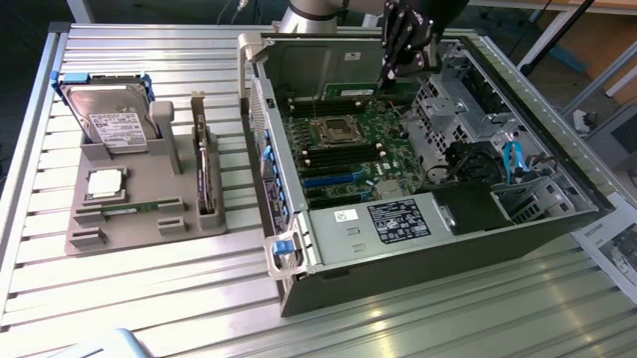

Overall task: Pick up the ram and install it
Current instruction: 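Pick up the ram and move it above insertion slot, then insert the ram into the slot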

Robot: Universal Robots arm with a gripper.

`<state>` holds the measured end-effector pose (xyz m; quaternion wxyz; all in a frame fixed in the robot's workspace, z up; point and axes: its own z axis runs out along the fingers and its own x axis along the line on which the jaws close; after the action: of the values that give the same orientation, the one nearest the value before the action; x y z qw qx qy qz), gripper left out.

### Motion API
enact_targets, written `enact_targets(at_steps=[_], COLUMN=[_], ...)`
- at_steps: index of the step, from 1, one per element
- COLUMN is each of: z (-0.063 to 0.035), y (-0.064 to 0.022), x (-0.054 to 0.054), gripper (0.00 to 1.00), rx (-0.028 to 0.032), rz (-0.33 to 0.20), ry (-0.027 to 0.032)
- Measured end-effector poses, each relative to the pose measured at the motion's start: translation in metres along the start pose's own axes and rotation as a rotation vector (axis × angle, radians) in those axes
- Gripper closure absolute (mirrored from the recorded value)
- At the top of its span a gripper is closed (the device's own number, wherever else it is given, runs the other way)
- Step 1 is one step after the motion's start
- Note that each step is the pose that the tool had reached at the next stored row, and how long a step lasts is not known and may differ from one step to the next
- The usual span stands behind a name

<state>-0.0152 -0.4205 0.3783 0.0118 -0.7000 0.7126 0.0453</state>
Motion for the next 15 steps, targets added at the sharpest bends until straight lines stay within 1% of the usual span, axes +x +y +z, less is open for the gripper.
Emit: enact_targets(at_steps=[2, 4, 5, 15], z=[0.0033, 0.007, 0.0075, 0.0076], y=[-0.0002, -0.0004, -0.0004, -0.0004], x=[0.0003, 0.0006, 0.0006, 0.0006], gripper=[0.88, 0.88, 0.88, 0.88], rx=[0.0, -0.0001, -0.0002, -0.0002], rz=[0.0, 0.0, 0.0, -0.001], ry=[-0.0027, -0.0073, -0.0085, -0.0087])
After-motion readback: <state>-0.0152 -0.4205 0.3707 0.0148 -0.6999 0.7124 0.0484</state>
